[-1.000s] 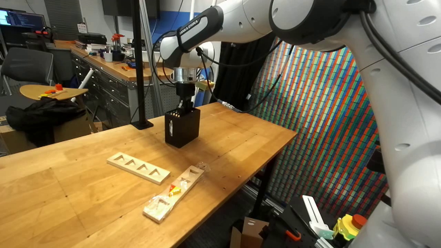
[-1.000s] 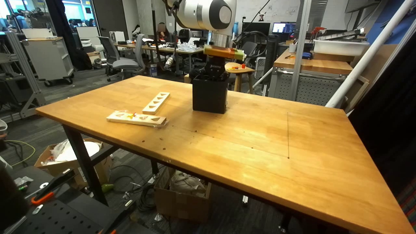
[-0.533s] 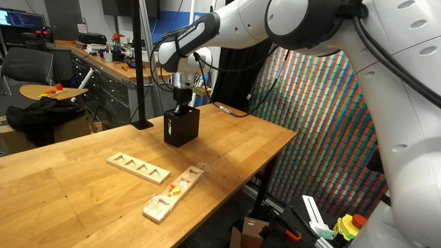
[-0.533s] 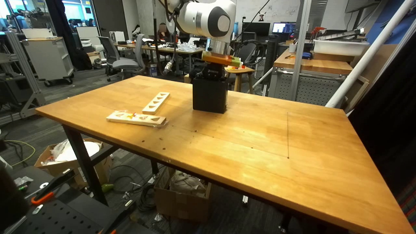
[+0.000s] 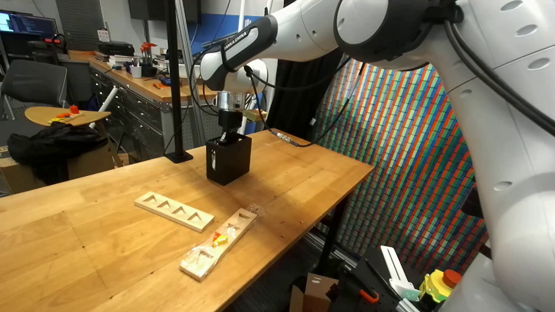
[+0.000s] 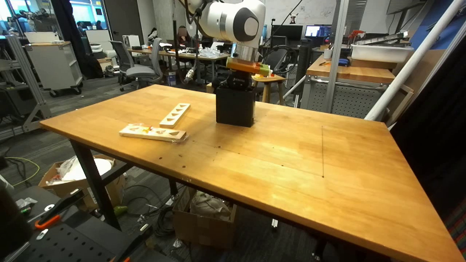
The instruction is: Put the towel inside the black basket
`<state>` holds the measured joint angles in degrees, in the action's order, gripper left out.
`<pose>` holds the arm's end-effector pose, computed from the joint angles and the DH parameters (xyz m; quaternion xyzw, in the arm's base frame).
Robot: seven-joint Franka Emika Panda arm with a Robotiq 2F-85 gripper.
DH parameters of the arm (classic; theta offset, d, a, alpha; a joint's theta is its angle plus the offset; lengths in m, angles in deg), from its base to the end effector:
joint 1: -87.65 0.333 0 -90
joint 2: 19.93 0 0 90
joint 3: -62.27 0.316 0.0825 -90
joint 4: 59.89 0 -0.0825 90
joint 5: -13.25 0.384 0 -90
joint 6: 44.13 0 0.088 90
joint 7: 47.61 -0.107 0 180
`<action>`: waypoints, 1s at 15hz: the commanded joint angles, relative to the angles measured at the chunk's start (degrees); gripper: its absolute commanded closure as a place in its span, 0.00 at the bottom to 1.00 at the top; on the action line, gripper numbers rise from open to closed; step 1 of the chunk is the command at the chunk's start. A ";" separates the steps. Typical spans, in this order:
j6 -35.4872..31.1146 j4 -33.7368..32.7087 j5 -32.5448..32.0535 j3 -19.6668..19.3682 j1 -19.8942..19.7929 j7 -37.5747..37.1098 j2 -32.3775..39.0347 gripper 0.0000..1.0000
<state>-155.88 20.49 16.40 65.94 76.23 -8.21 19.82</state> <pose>0.7035 -0.1006 0.2841 -0.9633 -0.2544 0.0481 0.0708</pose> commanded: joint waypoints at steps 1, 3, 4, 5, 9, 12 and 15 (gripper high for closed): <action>-1.63 3.88 0.10 -0.17 -0.15 0.44 -4.33 1.00; -2.06 5.19 0.12 -0.37 -0.16 0.25 -6.48 1.00; -2.26 5.77 -0.02 -0.62 -0.10 0.06 -7.61 1.00; -2.63 6.53 0.10 -0.77 -0.18 0.04 -8.91 1.00; -4.09 9.82 -0.13 -1.90 -0.22 -0.30 -14.05 1.00; -5.73 13.24 -0.36 -2.98 -0.33 -0.36 -18.40 1.00; -8.56 17.48 0.36 -3.85 -0.62 -0.36 -22.87 1.00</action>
<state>-160.49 31.08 16.36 62.93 75.77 -8.26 3.39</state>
